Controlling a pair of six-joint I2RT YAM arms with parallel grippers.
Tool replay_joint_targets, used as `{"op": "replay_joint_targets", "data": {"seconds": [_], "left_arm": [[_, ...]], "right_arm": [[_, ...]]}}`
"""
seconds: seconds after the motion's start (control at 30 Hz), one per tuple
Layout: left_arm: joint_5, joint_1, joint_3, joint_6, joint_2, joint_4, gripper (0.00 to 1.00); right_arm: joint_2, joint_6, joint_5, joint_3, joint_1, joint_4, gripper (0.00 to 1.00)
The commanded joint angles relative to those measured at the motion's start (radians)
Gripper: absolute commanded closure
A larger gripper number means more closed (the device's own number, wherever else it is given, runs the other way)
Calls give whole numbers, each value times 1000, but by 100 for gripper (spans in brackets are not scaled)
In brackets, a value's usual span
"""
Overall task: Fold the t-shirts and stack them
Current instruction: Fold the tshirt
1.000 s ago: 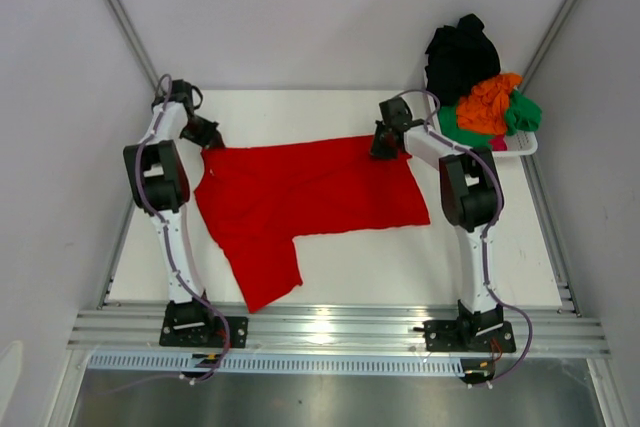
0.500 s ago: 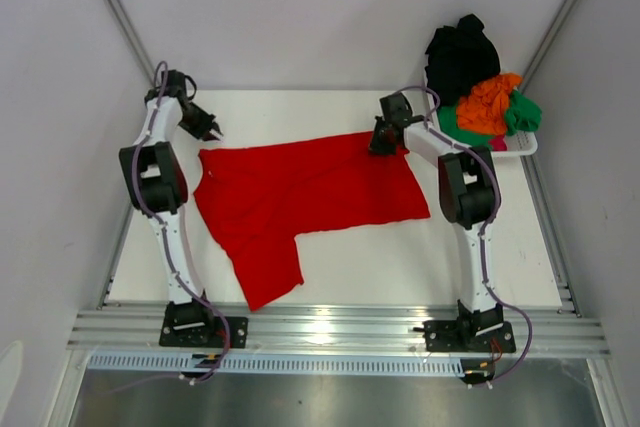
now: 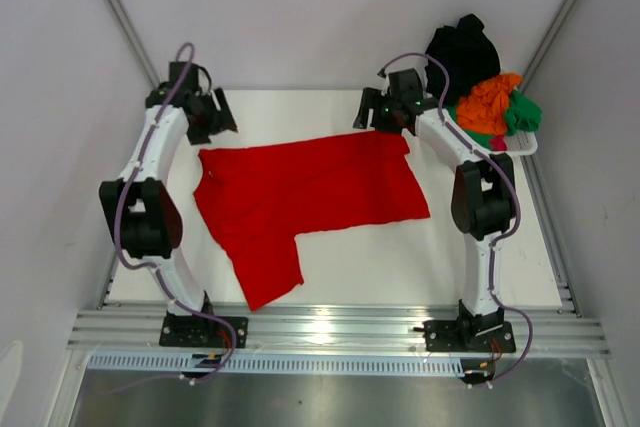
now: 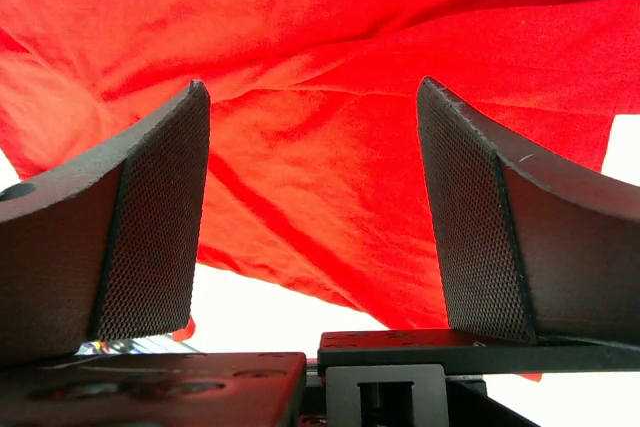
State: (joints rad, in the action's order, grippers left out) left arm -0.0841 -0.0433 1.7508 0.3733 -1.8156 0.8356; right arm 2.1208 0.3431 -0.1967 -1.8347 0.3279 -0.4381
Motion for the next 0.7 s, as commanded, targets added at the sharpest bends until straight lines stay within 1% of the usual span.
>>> {"op": "replay_joint_targets", "data": {"seconds": [0.0, 0.03, 0.07, 0.1, 0.17, 0.3, 0.4, 0.5, 0.57, 0.6, 0.67], "left_arm": [[73, 33, -126, -106, -42, 62, 22], [72, 33, -137, -123, -39, 48, 15], [79, 58, -145, -146, -37, 40, 1], [89, 71, -151, -192, -42, 31, 1], [135, 75, -143, -214, -60, 25, 1], [156, 85, -83, -249, -149, 34, 0], [94, 85, -39, -258, -223, 42, 0], [50, 89, 25, -244, -303, 72, 1], [43, 94, 102, -235, -346, 106, 0], [40, 94, 148, -235, -393, 153, 1], [47, 94, 191, -232, -431, 198, 0]], "right_arm": [[-33, -58, -27, -17, 7, -36, 21], [-33, -59, -30, -12, 7, -36, 21], [-30, -62, -33, -3, 7, -37, 20], [-33, -62, -33, 6, 8, -34, 20], [-36, -64, -33, 28, 8, -21, 20], [-15, -72, -29, 52, 5, -24, 18], [11, -69, -29, 46, 3, -33, 17], [21, -59, -23, 34, 2, -39, 14], [27, -56, -21, 22, -1, -42, 13], [27, -58, -20, 20, -3, -42, 12], [27, -58, -20, 17, -3, -44, 11]]}}
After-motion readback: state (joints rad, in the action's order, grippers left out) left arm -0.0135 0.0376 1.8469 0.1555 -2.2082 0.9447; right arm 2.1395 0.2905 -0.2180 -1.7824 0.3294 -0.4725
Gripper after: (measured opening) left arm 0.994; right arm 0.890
